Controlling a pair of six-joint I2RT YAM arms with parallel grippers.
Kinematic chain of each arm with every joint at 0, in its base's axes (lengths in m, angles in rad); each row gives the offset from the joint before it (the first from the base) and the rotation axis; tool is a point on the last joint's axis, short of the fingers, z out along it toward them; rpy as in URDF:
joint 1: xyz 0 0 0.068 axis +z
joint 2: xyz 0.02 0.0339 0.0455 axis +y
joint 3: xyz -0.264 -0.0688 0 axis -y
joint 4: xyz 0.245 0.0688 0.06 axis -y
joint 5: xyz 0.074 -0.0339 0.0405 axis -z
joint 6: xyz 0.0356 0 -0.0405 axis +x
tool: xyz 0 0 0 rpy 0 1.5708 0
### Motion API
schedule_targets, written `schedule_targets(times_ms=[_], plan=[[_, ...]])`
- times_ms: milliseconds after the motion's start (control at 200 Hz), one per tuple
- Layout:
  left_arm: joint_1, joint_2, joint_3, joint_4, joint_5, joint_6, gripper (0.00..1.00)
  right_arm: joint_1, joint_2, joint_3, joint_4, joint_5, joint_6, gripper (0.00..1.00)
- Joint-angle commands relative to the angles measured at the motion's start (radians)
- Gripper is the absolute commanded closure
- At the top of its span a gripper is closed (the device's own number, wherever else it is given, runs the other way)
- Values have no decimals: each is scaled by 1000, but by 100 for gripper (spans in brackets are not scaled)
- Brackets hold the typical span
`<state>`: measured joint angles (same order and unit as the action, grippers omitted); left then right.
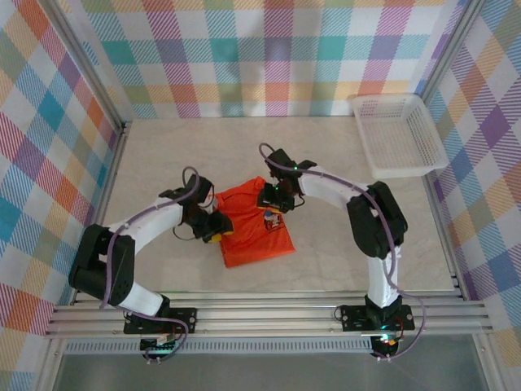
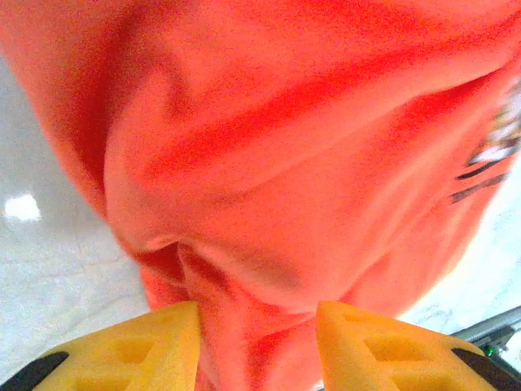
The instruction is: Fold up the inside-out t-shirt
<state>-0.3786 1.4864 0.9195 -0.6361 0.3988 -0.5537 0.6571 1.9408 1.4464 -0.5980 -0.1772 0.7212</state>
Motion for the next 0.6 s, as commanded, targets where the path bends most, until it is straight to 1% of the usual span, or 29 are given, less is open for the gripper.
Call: schedule_targets(times_ms=[0,30,75,220,320,450,530,595], plan=[[-10,-44,101,-205,-158,57,59,17,-108,-65,-37,-33,-32,56],[-9,-42,120,-220,-190,63,59,23,-123,-86,-26,-44,-29,57],[-7,-34,136,-225,-210,65,60,36,-136,-111,-8,-61,-19,57],[0,51,184,-152,-188,54,62,94,-144,-177,43,-76,21,59],[10,172,231,-95,-193,51,65,120,-142,-269,107,-77,68,60],[46,334,291,-1,-150,42,71,139,-117,-390,188,-73,114,62],[68,423,358,-5,-155,52,74,143,-96,-446,209,-60,132,65],[83,464,401,-5,-188,66,76,149,-104,-485,208,-46,148,66]])
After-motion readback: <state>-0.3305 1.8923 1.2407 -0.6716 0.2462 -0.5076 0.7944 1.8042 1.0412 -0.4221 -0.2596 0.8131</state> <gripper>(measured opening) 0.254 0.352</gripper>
